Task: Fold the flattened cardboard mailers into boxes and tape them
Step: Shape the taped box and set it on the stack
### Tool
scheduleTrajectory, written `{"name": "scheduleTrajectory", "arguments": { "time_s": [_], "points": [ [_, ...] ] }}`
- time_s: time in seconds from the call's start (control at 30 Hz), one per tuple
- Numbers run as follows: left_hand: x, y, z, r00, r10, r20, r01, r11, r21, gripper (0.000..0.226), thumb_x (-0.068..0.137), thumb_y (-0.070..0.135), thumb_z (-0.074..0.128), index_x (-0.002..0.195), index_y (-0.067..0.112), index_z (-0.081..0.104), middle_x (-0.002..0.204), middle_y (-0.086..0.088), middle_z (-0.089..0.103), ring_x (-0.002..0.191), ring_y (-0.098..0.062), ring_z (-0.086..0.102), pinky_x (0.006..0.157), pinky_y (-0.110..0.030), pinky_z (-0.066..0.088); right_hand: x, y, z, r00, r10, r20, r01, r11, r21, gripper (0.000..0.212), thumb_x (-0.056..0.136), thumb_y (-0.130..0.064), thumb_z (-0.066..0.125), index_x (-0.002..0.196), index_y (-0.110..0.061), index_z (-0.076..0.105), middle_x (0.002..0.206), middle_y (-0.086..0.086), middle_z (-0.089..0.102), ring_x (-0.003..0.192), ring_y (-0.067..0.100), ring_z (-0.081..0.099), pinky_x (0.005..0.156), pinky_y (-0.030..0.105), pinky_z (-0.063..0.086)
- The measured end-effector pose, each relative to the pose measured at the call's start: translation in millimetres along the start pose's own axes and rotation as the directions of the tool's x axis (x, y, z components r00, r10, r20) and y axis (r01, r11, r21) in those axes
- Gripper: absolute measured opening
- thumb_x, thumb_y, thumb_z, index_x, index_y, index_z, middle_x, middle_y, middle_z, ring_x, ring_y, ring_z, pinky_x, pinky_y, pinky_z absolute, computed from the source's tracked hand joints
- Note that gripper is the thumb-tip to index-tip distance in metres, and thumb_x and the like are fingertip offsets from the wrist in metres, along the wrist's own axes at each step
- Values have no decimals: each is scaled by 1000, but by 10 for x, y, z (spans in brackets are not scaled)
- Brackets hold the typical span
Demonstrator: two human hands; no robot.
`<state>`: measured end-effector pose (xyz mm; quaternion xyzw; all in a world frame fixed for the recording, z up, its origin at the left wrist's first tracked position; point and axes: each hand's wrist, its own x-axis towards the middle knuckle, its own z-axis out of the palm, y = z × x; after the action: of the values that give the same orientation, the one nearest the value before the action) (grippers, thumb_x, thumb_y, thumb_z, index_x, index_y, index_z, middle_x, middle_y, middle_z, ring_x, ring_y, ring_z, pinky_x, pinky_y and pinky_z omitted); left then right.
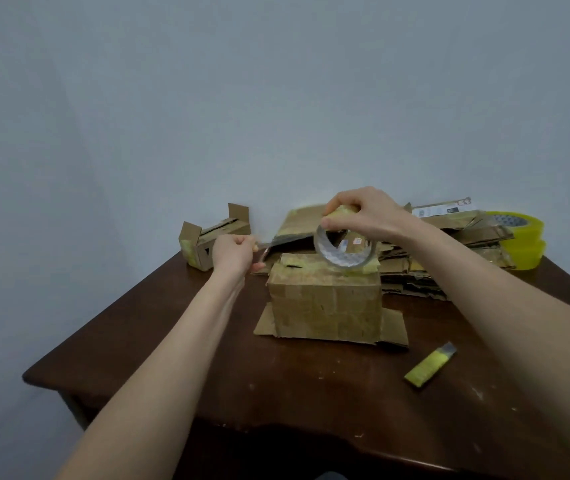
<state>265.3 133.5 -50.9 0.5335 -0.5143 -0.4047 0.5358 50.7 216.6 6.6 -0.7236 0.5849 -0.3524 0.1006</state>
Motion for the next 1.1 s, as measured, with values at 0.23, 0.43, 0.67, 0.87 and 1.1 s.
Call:
{"name": "scheduleTrajectory", "arguments": {
  "time_s": [0.23,0.43,0.67,0.87,1.1],
  "points": [
    [51,-219,-3,999,-43,18,41,994,104,29,96,14,54,68,8,57,98,-6,60,58,-17,59,55,-27,57,54,216,60,996,55,70,-55,998,0,18,85,-38,69,98,-25,70,111,-8,60,110,10,49,89,29,35],
    [42,-493,1,982,-187,19,180,965,188,15,95,15,55,99,4,66,101,-4,61,58,-19,59,48,-25,53,32,257,151,993,114,40,-112,993,-48,16,84,-35,68,94,-23,70,120,-1,61,113,16,50,86,30,35],
    [-195,-264,93,902,420,96,-411,773,483,31,98,9,39,118,14,62,123,-5,58,105,-15,55,88,-23,39,63,160,242,993,97,63,-88,987,-135,8,80,-38,68,87,-34,69,101,-2,68,97,17,60,83,32,47],
    [-417,-341,404,853,181,489,-511,472,718,36,103,23,31,129,2,47,149,-19,36,131,-31,41,100,-38,36,-8,186,198,991,105,80,-101,993,-62,29,86,-49,62,103,-28,72,110,-6,68,100,14,60,86,33,46],
    [-375,-328,343,819,136,557,-569,314,760,50,103,39,20,138,8,41,153,-18,27,143,-32,21,114,-45,24,-227,367,199,955,289,-66,-250,905,345,45,85,-46,67,119,-19,57,96,-3,62,72,10,55,64,23,44]
  ]
}}
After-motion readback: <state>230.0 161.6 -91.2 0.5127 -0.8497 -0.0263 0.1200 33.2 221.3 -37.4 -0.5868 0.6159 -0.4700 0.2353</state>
